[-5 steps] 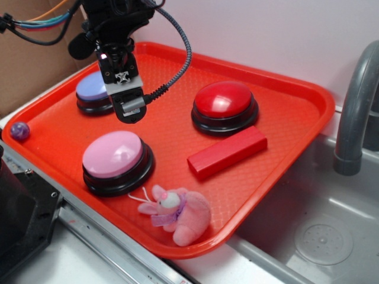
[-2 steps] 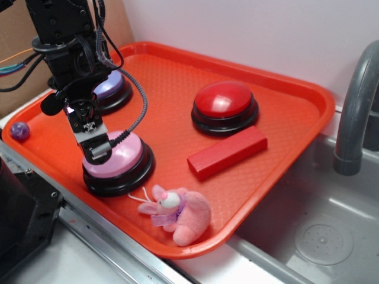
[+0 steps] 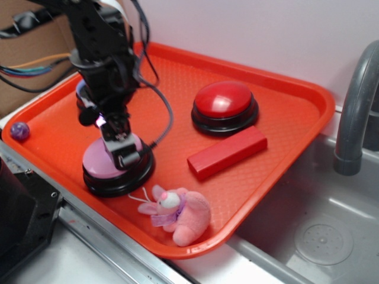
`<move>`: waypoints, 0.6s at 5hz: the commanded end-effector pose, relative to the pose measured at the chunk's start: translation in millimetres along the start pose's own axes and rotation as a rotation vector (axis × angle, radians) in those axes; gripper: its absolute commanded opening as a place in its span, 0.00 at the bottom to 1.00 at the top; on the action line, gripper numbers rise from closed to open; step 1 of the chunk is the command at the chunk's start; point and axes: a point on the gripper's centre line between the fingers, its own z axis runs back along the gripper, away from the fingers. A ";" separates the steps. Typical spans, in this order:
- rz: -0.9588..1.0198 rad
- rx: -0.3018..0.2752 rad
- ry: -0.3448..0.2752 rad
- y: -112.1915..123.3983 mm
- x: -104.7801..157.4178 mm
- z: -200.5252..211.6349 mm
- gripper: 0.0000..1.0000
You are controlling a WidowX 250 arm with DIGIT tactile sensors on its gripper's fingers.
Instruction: Push the pink button.
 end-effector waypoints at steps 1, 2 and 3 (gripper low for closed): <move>0.009 -0.005 -0.026 -11.5 -4.5 6.8 1.00; 0.007 0.017 -0.072 -6.9 -8.1 42.1 1.00; 0.014 0.023 -0.085 -0.5 -10.1 69.7 1.00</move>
